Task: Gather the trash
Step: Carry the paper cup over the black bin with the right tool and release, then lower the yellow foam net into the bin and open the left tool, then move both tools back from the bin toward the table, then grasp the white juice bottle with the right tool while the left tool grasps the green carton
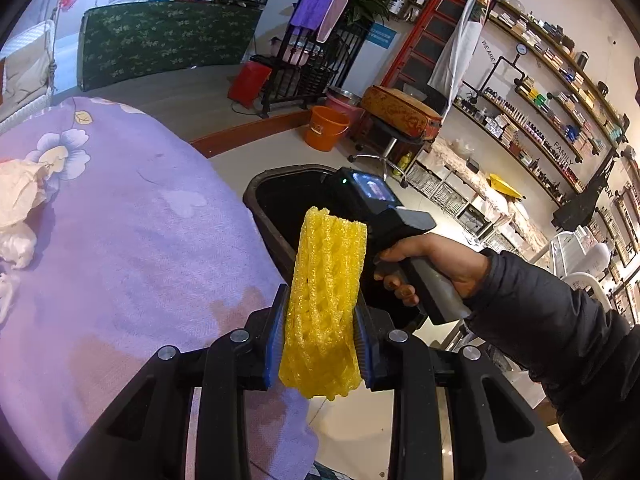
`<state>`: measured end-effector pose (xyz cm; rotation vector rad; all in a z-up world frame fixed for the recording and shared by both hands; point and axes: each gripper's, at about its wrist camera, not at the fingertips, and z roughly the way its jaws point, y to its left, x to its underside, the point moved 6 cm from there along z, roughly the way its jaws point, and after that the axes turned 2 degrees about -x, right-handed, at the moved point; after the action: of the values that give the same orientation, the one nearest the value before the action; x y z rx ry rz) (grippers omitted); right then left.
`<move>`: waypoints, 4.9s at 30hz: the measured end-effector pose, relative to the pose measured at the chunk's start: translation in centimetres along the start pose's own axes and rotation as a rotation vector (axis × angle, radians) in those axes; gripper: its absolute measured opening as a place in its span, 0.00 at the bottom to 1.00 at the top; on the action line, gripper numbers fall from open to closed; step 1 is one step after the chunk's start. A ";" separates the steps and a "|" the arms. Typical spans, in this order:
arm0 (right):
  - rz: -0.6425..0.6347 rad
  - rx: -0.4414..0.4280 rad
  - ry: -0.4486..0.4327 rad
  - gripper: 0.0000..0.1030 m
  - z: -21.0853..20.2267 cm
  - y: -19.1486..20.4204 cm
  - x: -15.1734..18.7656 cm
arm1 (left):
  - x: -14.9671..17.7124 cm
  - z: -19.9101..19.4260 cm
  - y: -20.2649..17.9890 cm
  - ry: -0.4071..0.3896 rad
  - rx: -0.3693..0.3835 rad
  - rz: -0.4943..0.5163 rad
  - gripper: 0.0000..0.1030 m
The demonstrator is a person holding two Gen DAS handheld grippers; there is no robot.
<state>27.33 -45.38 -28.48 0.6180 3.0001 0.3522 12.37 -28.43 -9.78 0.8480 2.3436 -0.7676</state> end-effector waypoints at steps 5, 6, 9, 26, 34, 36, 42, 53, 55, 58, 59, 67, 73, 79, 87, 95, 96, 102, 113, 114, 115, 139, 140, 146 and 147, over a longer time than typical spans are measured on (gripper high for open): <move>-0.002 -0.010 -0.188 0.75 -6.0 0.8 0.1 | -0.7 1.5 -0.9 0.023 0.018 0.026 0.28; -0.004 -0.009 -0.245 0.75 -7.6 0.8 0.7 | -0.9 1.9 -1.1 0.031 0.028 0.027 0.28; 0.006 0.016 -0.418 0.75 -12.2 1.8 4.5 | -1.6 3.2 -1.8 0.049 0.047 0.037 0.28; 0.186 0.170 -0.941 0.83 -26.1 -4.5 14.5 | -2.2 10.7 -6.5 0.185 0.043 0.138 0.28; 0.228 0.126 -0.943 0.83 -25.7 -4.9 16.2 | -2.2 12.5 -7.6 0.206 0.023 0.178 0.68; 0.228 0.128 -0.940 0.83 -25.5 -4.8 16.2 | -2.2 12.4 -7.5 0.184 0.009 0.173 0.77; 0.232 0.116 -0.930 0.83 -25.0 -4.4 16.2 | -2.4 11.9 -7.3 0.176 0.010 0.166 0.83; 0.216 0.084 -0.902 0.83 -24.3 -3.1 15.7 | -2.4 7.8 -5.7 0.096 -0.045 0.162 0.86; 0.206 0.073 -0.892 0.83 -24.1 -2.5 15.5 | -2.2 6.5 -5.4 0.071 -0.062 0.177 0.87; 0.175 0.048 -0.868 0.83 -23.2 -1.0 15.0 | -1.7 4.6 -4.6 0.039 -0.083 0.177 0.88; 0.164 0.043 -0.861 0.83 -23.0 -0.4 14.8 | -1.5 4.0 -4.3 0.029 -0.084 0.169 0.88; 0.024 -0.040 -0.784 0.83 -20.3 6.2 13.5 | 0.3 -0.8 0.2 -0.029 -0.148 0.072 0.89; -0.156 -0.100 -0.719 0.83 -18.1 13.8 13.0 | 2.2 -4.3 4.7 -0.069 -0.262 -0.032 0.89; -0.332 -0.179 -0.619 0.83 -15.4 21.3 13.7 | 5.1 -8.5 9.9 -0.099 -0.380 -0.148 0.89; -0.697 -0.218 -0.516 0.83 -13.0 33.4 16.7 | 9.6 -14.6 15.8 -0.129 -0.484 -0.307 0.89; -1.103 -0.165 -0.491 0.83 -13.3 46.0 18.5 | 12.5 -19.1 19.6 -0.158 -0.581 -0.398 0.89; -1.158 -0.140 -0.485 0.83 -13.0 47.8 18.5 | 13.0 -19.6 19.8 -0.161 -0.587 -0.408 0.89; -1.413 0.027 -0.380 0.75 -10.6 54.0 18.1 | 14.7 -21.3 20.4 -0.172 -0.596 -0.439 0.89; -1.637 0.239 -0.085 0.73 -3.5 56.2 18.5 | 15.8 -22.2 22.0 -0.192 -0.553 -0.490 0.89; -1.641 0.248 -0.083 0.73 -3.2 56.2 18.5 | 15.8 -22.2 22.0 -0.193 -0.552 -0.489 0.89; -1.643 0.255 -0.078 0.72 -2.8 56.3 18.6 | 15.6 -22.3 22.1 -0.195 -0.551 -0.487 0.89; -1.210 -0.218 -0.337 0.61 -12.3 48.2 17.8 | 5.4 -21.4 32.0 0.011 -0.634 -0.233 0.81; -1.179 -0.239 -0.344 0.61 -12.3 47.7 18.0 | 4.9 -20.5 32.3 0.045 -0.630 -0.203 0.81; -1.035 -0.311 -0.397 0.61 -12.4 45.0 18.0 | 3.6 -16.0 33.9 0.208 -0.672 -0.092 0.73; -1.018 -0.319 -0.396 0.61 -12.4 44.5 18.0 | 3.6 -15.6 34.2 0.223 -0.665 -0.100 0.71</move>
<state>26.59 -1.09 -6.17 -0.7536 2.3805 0.5108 29.37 5.23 -12.33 0.5384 2.5981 0.1021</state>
